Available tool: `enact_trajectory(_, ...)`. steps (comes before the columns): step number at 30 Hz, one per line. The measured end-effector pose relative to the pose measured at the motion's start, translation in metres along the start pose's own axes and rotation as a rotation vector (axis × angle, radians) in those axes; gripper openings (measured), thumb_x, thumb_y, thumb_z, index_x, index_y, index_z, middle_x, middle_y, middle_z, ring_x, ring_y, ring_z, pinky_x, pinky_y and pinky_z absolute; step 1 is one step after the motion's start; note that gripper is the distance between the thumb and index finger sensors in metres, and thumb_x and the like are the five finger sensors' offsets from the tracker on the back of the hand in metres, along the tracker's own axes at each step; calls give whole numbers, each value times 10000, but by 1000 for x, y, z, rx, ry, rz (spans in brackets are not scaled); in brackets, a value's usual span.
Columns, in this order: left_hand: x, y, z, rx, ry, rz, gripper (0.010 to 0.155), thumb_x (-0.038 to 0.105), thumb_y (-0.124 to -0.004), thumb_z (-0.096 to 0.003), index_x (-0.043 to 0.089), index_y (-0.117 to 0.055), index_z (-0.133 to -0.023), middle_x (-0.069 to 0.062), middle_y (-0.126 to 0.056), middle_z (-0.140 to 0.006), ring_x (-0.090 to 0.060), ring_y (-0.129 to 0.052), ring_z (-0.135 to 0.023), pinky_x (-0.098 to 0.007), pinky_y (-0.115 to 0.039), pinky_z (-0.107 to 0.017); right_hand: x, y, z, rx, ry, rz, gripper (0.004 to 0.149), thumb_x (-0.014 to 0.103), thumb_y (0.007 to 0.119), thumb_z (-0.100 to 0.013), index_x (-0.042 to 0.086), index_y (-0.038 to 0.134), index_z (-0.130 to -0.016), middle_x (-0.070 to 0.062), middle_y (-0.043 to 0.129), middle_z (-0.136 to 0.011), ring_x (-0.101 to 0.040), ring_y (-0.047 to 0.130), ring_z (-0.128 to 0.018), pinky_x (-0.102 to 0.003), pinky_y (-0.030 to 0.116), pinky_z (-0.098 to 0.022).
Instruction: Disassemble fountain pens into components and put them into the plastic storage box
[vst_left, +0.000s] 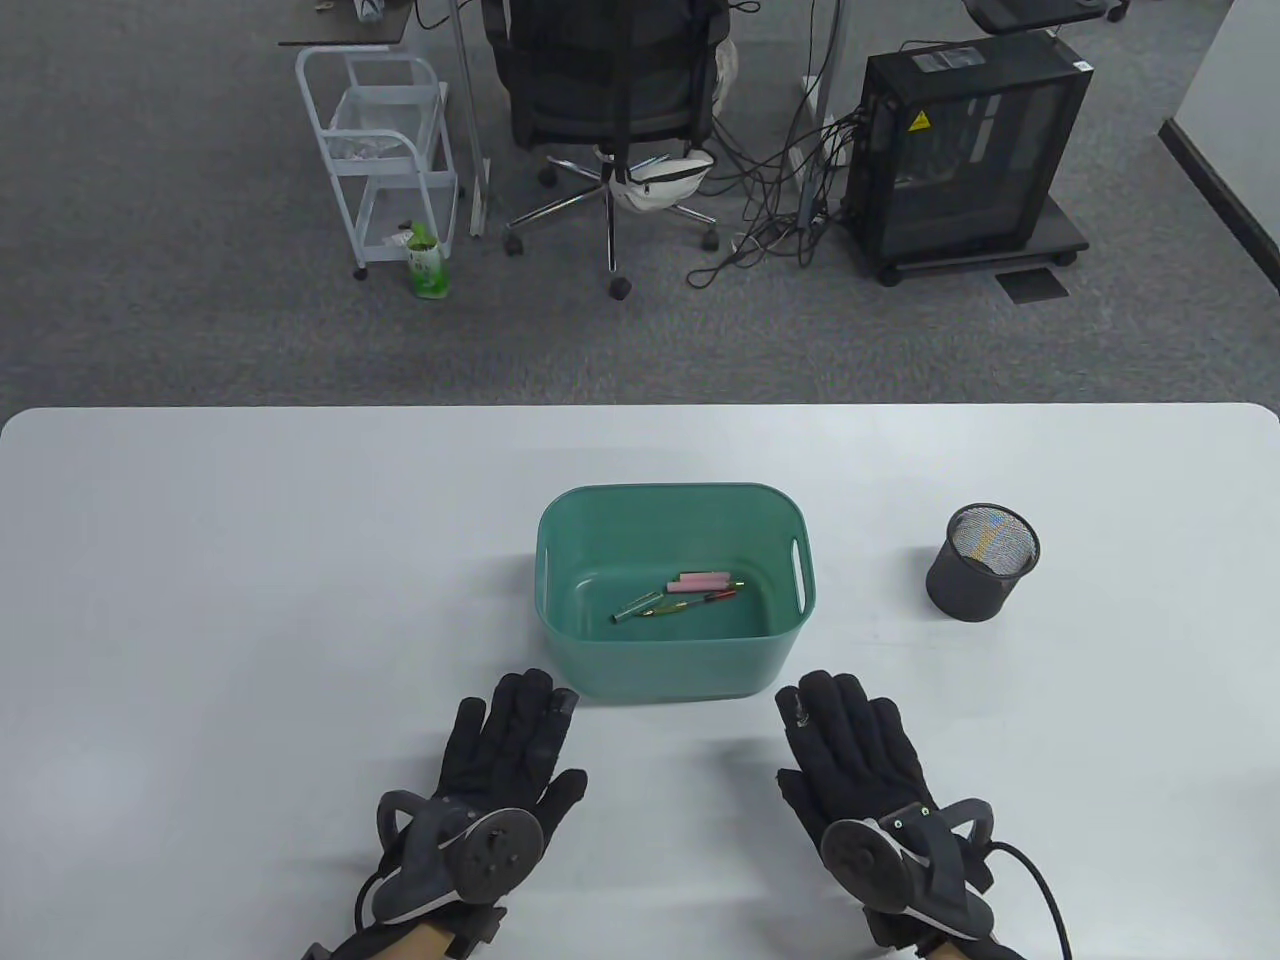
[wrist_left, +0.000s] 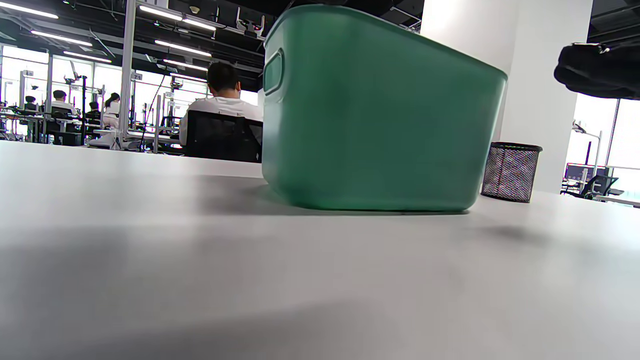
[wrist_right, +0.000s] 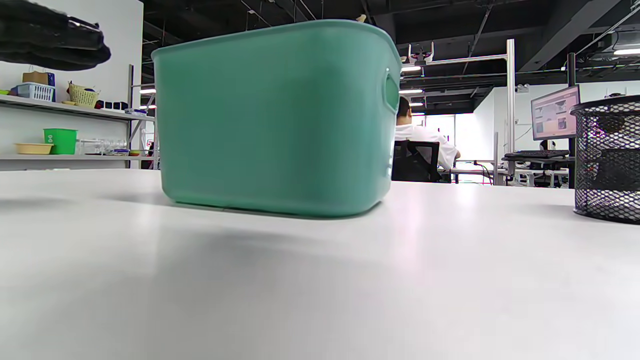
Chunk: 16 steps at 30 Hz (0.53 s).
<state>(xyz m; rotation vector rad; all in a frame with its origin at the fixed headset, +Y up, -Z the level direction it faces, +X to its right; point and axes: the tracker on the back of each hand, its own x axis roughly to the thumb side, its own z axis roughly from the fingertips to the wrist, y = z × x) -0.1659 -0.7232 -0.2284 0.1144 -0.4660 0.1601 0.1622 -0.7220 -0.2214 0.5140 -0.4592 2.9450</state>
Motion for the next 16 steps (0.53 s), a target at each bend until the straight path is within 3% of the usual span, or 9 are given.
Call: enact_trajectory(16, 0, 0, 0, -11, 1, 1, 704, 512, -412, -682, 144, -294, -1271, -150, -286, -1344, -375, -279, -1229, -550, -179, -873, -1, 2, 1, 21, 5, -8, 670, 478, 493, -589, 242, 325, -1193, -46, 264, -1242, -287, 311, -1148, -459, 266, -846)
